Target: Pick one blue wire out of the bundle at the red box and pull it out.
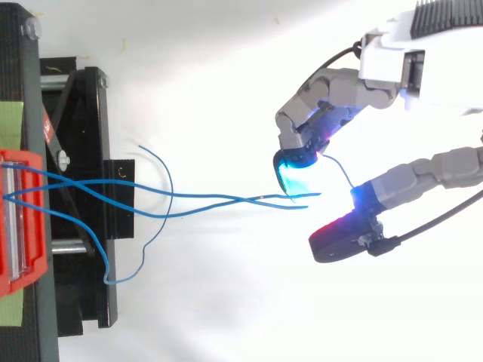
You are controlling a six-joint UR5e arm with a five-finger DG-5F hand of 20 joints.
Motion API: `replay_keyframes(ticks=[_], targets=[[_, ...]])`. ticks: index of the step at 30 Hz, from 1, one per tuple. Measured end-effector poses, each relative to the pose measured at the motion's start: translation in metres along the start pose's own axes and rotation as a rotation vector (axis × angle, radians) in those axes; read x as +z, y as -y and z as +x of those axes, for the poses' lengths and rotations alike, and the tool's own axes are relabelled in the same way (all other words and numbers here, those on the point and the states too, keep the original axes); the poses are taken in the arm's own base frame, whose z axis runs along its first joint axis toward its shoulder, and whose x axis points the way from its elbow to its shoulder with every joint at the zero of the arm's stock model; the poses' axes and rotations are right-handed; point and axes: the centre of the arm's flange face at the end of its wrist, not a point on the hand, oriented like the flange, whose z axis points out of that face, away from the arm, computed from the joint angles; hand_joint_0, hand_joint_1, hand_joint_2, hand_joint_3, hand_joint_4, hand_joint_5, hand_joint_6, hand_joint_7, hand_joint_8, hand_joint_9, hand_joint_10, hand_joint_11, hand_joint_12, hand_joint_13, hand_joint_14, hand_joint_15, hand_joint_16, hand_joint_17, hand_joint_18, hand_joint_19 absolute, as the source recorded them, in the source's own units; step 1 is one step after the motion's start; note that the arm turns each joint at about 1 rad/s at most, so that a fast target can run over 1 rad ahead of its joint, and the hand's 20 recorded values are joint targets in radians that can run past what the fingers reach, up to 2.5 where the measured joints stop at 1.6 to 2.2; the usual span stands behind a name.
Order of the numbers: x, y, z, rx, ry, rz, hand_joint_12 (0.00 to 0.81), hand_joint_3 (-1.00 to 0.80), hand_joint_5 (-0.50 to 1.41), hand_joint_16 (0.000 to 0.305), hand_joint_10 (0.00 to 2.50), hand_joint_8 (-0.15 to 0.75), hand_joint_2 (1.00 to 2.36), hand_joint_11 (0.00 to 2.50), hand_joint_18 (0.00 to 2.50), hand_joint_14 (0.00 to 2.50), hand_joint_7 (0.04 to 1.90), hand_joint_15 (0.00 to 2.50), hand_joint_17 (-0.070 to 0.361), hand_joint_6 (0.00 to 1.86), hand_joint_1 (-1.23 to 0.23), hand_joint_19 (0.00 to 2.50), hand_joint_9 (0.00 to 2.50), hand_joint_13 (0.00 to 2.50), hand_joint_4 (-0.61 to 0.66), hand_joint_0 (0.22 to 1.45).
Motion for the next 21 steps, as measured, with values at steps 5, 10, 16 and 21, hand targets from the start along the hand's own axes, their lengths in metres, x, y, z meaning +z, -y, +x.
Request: replay_keyframes(ticks=[5, 10, 16, 21], targets=[[0.0, 0.0003, -0.0004, 0.001, 0.0, 0.001, 0.421, -0.44, -0.14, 0.05, 0.01, 0.326, 1.0, 0.55, 0.76, 0.01, 1.05, 0.37, 0.113, 0.96, -0.93, 0.33, 0.84, 0.76, 0.1, 0.7], [0.0, 0.0006, -0.0005, 0.002, -0.002, 0.0, 0.423, -0.5, -0.15, 0.05, 0.01, 0.327, 1.0, 0.61, 0.8, 0.01, 0.97, 0.38, 0.113, 0.98, -0.94, 0.33, 0.84, 0.78, 0.16, 0.72], [-0.0001, 0.0007, -0.0003, 0.002, -0.005, -0.001, 0.425, -0.5, -0.14, 0.05, 0.01, 0.328, 1.0, 0.61, 0.79, 0.01, 0.96, 0.39, 0.113, 0.97, -0.87, 0.36, 0.87, 0.78, 0.2, 0.61], [0.0, 0.0006, -0.0003, 0.002, -0.005, -0.003, 0.437, -0.5, -0.12, 0.053, 0.01, 0.355, 1.0, 0.62, 0.8, 0.01, 1.02, 0.41, 0.12, 0.95, -0.72, 0.4, 0.93, 0.8, 0.2, 0.54]])
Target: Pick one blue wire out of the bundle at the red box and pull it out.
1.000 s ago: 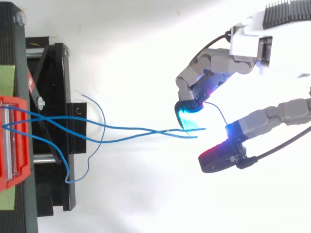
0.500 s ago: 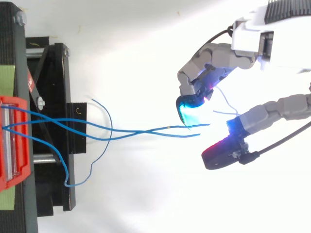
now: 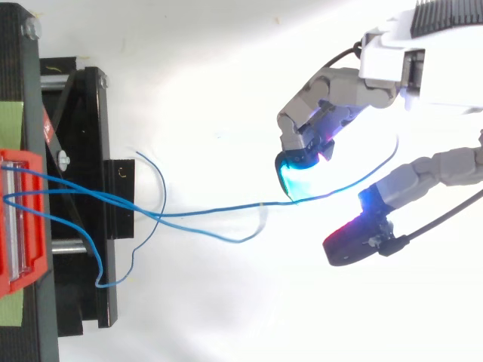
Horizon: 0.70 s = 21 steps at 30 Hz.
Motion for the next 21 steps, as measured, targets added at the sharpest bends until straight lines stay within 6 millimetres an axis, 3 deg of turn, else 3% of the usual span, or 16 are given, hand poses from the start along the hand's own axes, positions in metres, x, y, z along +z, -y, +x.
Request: replay_keyframes(ticks=[15, 18, 21], targets=[[-0.0001, -0.0003, -0.0001, 0.001, -0.001, -0.001, 0.435, -0.39, -0.09, 0.052, 0.01, 0.358, 1.01, 0.63, 0.84, 0.02, 1.13, 0.43, 0.116, 0.93, -0.71, 0.44, 0.99, 0.84, 0.18, 0.57], [-0.0001, -0.0001, 0.0, 0.001, -0.001, 0.0, 0.429, -0.34, -0.09, 0.051, 0.01, 0.351, 1.01, 0.62, 0.84, 0.01, 1.17, 0.44, 0.114, 0.93, -0.74, 0.44, 1.01, 0.84, 0.15, 0.58], [-0.0001, -0.0001, 0.0, 0.001, -0.001, 0.0, 0.432, -0.24, -0.08, 0.052, 0.01, 0.313, 1.02, 0.61, 0.86, 0.01, 1.17, 0.44, 0.116, 0.92, -0.77, 0.44, 1.06, 0.86, 0.02, 0.58]])
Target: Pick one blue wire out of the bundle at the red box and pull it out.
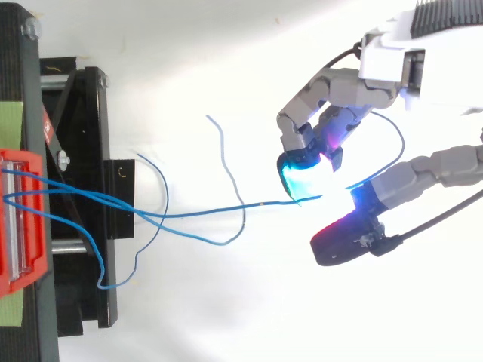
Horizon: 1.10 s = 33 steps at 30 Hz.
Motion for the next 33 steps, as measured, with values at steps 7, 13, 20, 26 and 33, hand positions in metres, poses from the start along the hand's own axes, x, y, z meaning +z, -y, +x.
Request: replay_keyframes(ticks=[7, 13, 20, 26, 33], targets=[[0.0, 0.0, -0.0001, 0.0, 0.001, 0.0, 0.5, -0.12, -0.03, 0.068, 0.01, 0.326, 1.24, 0.53, 1.02, 0.01, 1.21, 0.41, 0.154, 0.88, -0.76, 0.36, 1.23, 0.96, -0.13, 0.5], [0.0, 0.0001, -0.0001, -0.001, 0.001, 0.0, 0.501, -0.12, -0.02, 0.068, 0.01, 0.358, 1.46, 0.53, 1.03, 0.01, 1.23, 0.45, 0.153, 0.88, -0.71, 0.37, 1.26, 0.99, -0.15, 0.46], [0.0, 0.0, 0.0, -0.002, 0.001, 0.0, 0.503, -0.27, -0.06, 0.067, 0.01, 0.383, 1.0, 0.6, 0.94, 0.01, 1.15, 0.47, 0.151, 0.9, -0.77, 0.42, 1.16, 0.91, 0.08, 0.54], [0.0, -0.0001, -0.0001, -0.001, 0.001, 0.0, 0.449, -0.41, -0.09, 0.056, 0.01, 0.351, 1.01, 0.64, 0.81, 0.01, 1.14, 0.48, 0.125, 0.91, -0.71, 0.48, 1.07, 0.83, 0.16, 0.5], [0.0, -0.0002, -0.0001, -0.001, 0.0, 0.0, 0.454, -0.45, -0.08, 0.057, 0.01, 0.361, 1.0, 0.65, 0.82, 0.01, 1.13, 0.48, 0.128, 0.9, -0.59, 0.47, 1.09, 0.84, 0.15, 0.49]])
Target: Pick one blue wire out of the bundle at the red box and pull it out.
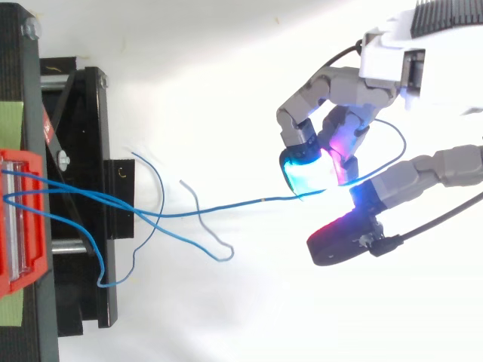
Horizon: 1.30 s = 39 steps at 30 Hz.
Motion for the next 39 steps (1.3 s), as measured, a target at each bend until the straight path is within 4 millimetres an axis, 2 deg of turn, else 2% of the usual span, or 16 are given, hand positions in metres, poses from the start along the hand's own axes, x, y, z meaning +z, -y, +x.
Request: replay_keyframes(ticks=[3, 8, 15, 31, 39], targets=[[0.0, 0.0, 0.0, 0.0, 0.0, -0.001, 0.44, -0.4, -0.08, 0.054, 0.01, 0.357, 1.01, 0.65, 0.8, 0.02, 1.16, 0.48, 0.121, 0.9, -0.61, 0.49, 1.1, 0.83, 0.16, 0.52], [0.0, 0.0, 0.0, 0.0, 0.0, 0.0, 0.475, -0.28, -0.06, 0.061, 0.01, 0.388, 1.01, 0.64, 0.91, 0.01, 1.17, 0.46, 0.138, 0.9, -0.67, 0.44, 1.16, 0.91, 0.14, 0.56], [0.0, 0.0, 0.0, 0.001, 0.0, 0.0, 0.497, -0.17, -0.04, 0.065, 0.01, 0.412, 1.01, 0.63, 1.0, 0.01, 1.18, 0.47, 0.147, 0.89, -0.71, 0.4, 1.22, 0.97, 0.05, 0.55], [0.0, 0.0, -0.001, 0.001, 0.002, 0.0, 0.501, -0.09, -0.03, 0.066, 0.01, 0.395, 1.0, 0.62, 1.02, 0.01, 1.21, 0.47, 0.149, 0.89, -0.79, 0.37, 1.24, 0.98, -0.05, 0.56], [-0.005, -0.011, -0.012, 0.004, 0.015, -0.006, 0.468, -0.08, -0.04, 0.06, 0.01, 0.363, 1.01, 0.65, 0.95, 0.02, 1.25, 0.52, 0.136, 0.9, -0.84, 0.41, 1.19, 0.94, -0.03, 0.58]])
